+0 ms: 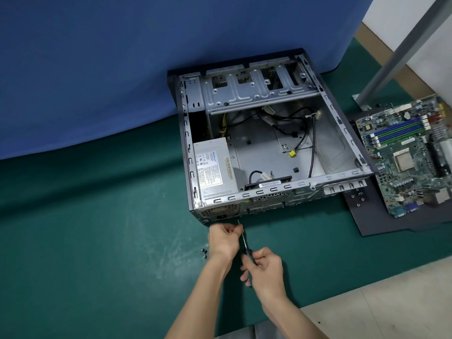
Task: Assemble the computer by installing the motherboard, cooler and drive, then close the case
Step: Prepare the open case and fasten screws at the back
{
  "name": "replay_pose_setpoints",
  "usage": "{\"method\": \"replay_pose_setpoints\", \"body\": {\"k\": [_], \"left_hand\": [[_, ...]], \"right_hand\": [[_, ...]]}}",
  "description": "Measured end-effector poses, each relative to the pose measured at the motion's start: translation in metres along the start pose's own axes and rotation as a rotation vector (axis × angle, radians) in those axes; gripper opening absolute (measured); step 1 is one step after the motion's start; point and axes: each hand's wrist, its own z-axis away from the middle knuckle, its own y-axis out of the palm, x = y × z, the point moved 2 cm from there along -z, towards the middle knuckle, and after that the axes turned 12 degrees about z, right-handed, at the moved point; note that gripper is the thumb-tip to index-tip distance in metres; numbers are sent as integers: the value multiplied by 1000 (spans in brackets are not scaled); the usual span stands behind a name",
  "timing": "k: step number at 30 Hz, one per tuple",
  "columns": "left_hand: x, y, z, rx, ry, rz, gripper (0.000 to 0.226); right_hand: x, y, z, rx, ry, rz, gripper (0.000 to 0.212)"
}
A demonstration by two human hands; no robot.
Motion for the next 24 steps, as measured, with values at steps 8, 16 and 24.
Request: {"method": "replay_pose_setpoints", "body": {"k": [8,16,24], "left_hand": [[-4,-2,0,25,1,-23,23],[-12,-13,1,171,-9,-191,21],[-10,-8,12,193,-80,-39,2]], "right_hand": [[8,4,7,21,42,-190,32],[14,-9,1,185,151,-410,21],[14,-16,2,287,154,-269,29]]}}
